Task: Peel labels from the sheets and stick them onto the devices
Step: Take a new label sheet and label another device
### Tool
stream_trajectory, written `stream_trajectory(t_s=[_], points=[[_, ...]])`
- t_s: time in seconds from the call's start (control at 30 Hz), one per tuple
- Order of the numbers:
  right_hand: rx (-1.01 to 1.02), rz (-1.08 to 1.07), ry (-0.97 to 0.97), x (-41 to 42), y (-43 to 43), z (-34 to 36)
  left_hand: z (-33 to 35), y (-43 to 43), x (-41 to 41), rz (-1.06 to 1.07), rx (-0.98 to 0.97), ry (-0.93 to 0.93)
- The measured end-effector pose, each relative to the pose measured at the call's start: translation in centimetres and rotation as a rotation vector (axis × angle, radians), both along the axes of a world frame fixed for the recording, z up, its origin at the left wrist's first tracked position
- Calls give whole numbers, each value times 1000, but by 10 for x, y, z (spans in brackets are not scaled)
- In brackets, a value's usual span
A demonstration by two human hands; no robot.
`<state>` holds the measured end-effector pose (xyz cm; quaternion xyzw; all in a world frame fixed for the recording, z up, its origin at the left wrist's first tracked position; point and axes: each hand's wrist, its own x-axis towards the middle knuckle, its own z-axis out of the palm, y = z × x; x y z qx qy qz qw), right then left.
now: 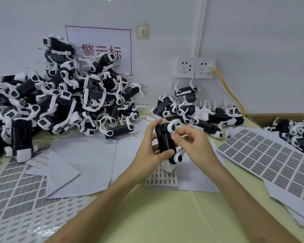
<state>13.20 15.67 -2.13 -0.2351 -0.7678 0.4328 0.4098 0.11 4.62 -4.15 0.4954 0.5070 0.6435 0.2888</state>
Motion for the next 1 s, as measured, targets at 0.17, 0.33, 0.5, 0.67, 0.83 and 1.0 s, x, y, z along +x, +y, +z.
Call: stream_trajectory(t_s=[0.17, 0.33, 0.5, 0.67, 0.83, 1.0], points=[[7, -9, -8, 0, -1, 2, 1, 0, 0, 10, 6, 22], [11, -21, -33, 2, 0, 1, -1, 0, 1, 15, 16, 50], [-25, -8, -44, 4, 4, 1, -3, -2, 1, 16, 26, 85], [-128, 27, 21, 6, 6, 2, -2, -2, 2, -2, 29, 106], [-145, 64, 69, 2, 0, 2, 2, -1, 1, -3, -17, -55], [-160, 173, 117, 2, -6, 5, 6, 0, -8, -65, -60, -310]])
